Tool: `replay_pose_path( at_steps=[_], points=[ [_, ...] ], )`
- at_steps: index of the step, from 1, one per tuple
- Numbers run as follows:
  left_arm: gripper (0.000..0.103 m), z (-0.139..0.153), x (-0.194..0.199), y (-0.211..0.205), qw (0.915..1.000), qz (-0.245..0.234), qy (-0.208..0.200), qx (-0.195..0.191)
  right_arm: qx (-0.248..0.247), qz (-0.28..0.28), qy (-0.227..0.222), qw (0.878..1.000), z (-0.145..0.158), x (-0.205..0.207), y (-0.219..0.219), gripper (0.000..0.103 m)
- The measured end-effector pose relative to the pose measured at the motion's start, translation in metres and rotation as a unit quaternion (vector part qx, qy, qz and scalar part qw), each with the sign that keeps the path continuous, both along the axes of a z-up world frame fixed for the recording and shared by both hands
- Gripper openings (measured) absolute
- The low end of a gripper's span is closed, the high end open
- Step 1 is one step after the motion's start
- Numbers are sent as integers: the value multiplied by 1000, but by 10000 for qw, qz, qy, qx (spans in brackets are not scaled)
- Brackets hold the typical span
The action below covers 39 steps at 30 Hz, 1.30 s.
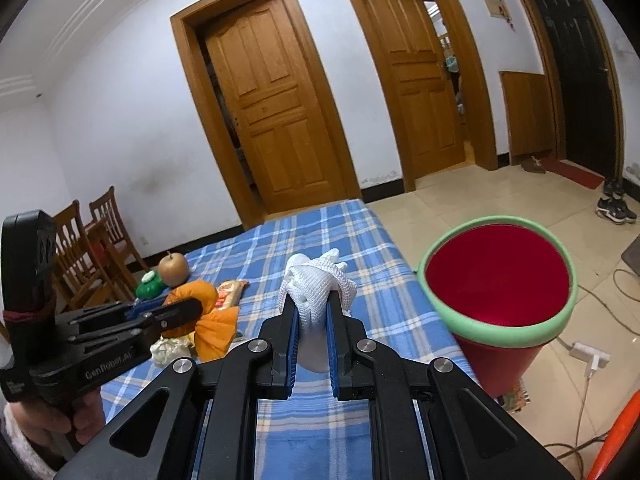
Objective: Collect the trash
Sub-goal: 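Carry the glove and bread roll over the red bucket with both grippers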
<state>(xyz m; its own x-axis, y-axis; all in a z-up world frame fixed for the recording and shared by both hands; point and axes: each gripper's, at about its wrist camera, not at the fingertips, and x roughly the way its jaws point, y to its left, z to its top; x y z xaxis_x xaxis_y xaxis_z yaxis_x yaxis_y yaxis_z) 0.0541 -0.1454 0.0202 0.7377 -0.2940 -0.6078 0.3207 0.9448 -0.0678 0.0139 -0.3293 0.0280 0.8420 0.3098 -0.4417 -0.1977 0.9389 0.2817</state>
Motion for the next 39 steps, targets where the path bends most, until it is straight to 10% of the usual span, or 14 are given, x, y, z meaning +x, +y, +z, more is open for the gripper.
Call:
replay_pose_path(
  at_steps=[22,39],
  points=[
    [15,-6,-4,-140,9880,-1519,221,-178,-347,-1790,-37,9832,18,-70,-103,12],
    [15,-10,66,-178,9899,-1415,-25,-72,-598,-1766,331,9819,-14,16,-132,12]
  ],
)
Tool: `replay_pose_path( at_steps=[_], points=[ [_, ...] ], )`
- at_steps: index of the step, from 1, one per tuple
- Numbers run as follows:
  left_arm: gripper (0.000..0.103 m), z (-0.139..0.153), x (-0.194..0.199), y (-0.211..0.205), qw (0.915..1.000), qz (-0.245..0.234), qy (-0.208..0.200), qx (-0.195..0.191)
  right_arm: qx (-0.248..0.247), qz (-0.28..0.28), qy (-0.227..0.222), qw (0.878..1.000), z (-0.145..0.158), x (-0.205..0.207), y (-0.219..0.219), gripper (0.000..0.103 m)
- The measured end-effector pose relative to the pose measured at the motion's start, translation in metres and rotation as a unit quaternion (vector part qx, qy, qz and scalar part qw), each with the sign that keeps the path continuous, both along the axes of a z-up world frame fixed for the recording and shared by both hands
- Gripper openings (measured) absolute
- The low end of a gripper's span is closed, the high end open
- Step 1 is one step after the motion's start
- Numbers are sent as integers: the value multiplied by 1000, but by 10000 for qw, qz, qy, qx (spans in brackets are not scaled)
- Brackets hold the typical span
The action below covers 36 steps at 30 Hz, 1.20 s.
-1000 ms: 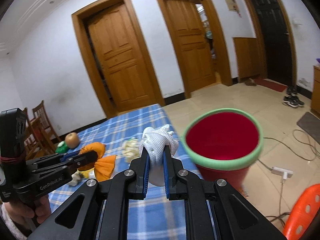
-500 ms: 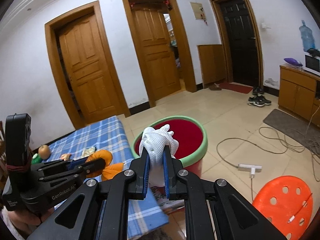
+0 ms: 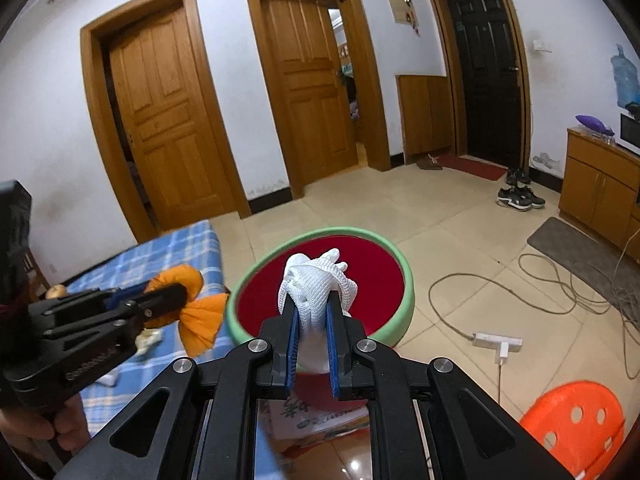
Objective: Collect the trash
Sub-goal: 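Carry the glove and bread roll over the red bucket with both grippers, then open both grippers to drop the glove and bread roll into the bucket, then move both grippers back over the table items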
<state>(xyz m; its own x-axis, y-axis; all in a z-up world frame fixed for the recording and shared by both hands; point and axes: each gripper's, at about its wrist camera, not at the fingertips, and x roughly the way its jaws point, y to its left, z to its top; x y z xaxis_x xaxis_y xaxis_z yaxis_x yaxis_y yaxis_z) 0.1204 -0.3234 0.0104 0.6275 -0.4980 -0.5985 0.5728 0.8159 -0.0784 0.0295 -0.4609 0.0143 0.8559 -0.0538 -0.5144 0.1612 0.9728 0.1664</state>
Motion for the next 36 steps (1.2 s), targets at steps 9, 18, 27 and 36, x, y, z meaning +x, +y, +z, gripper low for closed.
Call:
replay_pose_path(
  at_steps=[9,18,27,36],
  points=[
    [15,-17,49,-26,9997,215,-3,80,-226,-101,278,9993,-18,54,-16,12],
    [56,-14,64,-37,9991,399,-47,132,-406,-253,217,9986,-15,79,-23,46],
    [77,-5,41,-38,9976,328,-441,411,-425,-283,201,9985,-7,65,-22,46],
    [77,7,7,-19,9979,417,-379,312,-521,-242,186,9982,10,33,-4,50]
  ],
)
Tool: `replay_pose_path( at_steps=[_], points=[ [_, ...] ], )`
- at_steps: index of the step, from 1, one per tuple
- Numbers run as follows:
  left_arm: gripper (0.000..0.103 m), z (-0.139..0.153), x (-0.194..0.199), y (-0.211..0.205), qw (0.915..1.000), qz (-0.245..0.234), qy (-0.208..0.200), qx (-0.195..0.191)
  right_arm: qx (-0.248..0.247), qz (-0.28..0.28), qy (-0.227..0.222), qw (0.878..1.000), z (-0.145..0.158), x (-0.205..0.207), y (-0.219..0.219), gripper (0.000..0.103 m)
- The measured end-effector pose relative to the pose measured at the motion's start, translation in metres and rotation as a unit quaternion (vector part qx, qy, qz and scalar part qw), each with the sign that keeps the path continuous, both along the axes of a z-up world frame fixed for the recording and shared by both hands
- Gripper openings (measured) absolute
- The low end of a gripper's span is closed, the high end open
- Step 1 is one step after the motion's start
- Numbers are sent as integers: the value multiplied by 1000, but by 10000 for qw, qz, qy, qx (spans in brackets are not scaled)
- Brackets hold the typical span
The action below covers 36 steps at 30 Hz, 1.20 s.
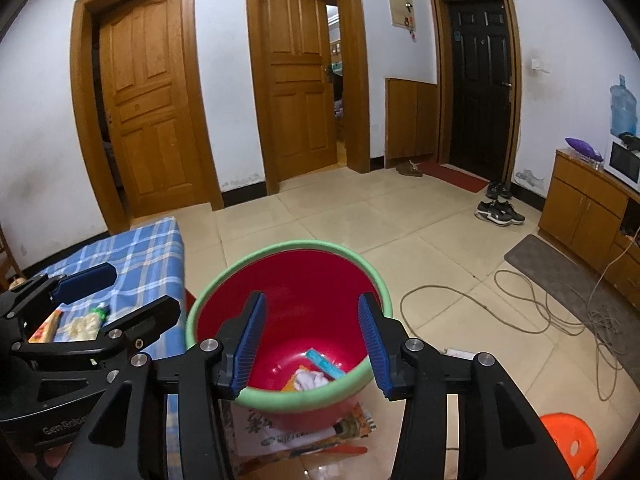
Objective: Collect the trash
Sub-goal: 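Move both grippers back over the table items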
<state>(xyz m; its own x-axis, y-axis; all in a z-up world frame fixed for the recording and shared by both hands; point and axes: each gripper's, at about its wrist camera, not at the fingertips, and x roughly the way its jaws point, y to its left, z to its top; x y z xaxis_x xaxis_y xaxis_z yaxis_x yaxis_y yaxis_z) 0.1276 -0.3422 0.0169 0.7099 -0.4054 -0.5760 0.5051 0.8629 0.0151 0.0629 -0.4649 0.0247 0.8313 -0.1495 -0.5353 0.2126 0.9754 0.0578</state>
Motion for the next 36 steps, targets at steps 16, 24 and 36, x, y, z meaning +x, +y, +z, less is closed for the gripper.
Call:
replay_pose_path(
  at_steps=[16,24,36],
  points=[
    [77,15,-64,89,9982,560,62,-204,-94,93,-90,9999,13,-65,51,56],
    [77,23,-88,136,9948,978,-37,-288,127,226,-109,9996,7,-83,80,57],
    [77,16,-109,197,9894,1410,119,-318,139,604,-36,9981,3,-85,117,57]
  ],
)
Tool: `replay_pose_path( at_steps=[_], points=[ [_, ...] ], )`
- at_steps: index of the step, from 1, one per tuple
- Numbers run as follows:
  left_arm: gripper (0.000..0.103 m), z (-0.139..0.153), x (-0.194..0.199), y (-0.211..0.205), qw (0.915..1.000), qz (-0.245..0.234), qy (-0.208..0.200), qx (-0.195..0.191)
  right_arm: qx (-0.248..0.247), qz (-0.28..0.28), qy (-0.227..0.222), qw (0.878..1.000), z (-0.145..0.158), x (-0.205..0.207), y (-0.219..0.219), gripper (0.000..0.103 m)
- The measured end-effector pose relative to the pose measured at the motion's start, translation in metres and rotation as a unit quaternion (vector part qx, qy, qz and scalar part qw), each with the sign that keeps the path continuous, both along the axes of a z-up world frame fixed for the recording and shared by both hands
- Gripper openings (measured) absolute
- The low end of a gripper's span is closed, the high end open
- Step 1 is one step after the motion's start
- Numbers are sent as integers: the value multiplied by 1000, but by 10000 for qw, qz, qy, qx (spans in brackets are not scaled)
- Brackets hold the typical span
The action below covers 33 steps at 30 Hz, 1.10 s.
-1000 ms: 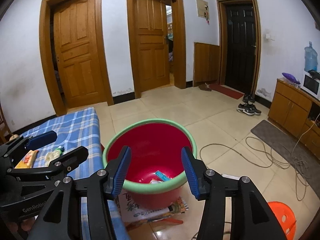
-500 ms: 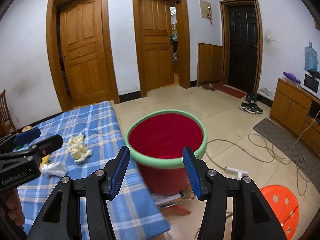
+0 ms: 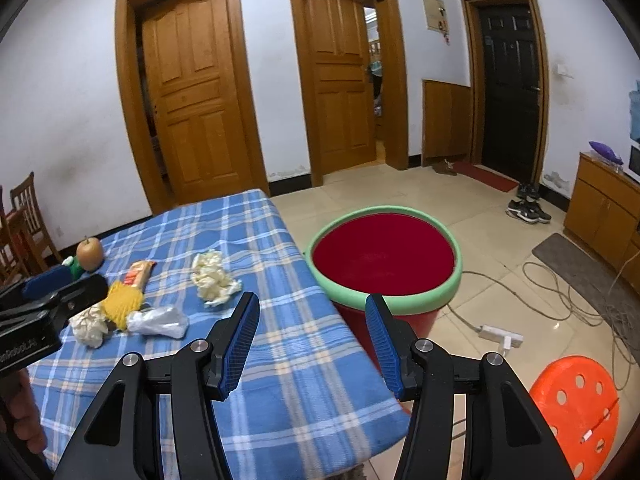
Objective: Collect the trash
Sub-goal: 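Move both grippers back over the table items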
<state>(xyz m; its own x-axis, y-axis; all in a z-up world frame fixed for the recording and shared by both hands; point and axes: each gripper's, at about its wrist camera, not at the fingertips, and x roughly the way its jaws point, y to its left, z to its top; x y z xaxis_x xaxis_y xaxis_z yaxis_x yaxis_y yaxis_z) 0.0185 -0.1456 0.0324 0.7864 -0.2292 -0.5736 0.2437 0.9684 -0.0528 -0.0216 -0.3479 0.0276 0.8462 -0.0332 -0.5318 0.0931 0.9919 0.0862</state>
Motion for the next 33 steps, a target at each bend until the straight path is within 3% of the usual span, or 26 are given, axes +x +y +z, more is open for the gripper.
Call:
replay_pose_path(
  at_steps=[11,16,27,33],
  points=[
    [78,-3,-26,109,9945,1031,65,-156,148,610,78,9980,-18,32,55,57],
    [79,-13,-34,137,9902,1389,115,-102,208,988,181,9947,-29,43,81,57],
    [80,-44,-34,160,9858,1614,336,-330,39,1602,400,9863,-45,57,117,57],
    [80,-47,-28,156,9878,1462,341,-405,274,1541,475,9865,-48,66,110,61]
  ],
)
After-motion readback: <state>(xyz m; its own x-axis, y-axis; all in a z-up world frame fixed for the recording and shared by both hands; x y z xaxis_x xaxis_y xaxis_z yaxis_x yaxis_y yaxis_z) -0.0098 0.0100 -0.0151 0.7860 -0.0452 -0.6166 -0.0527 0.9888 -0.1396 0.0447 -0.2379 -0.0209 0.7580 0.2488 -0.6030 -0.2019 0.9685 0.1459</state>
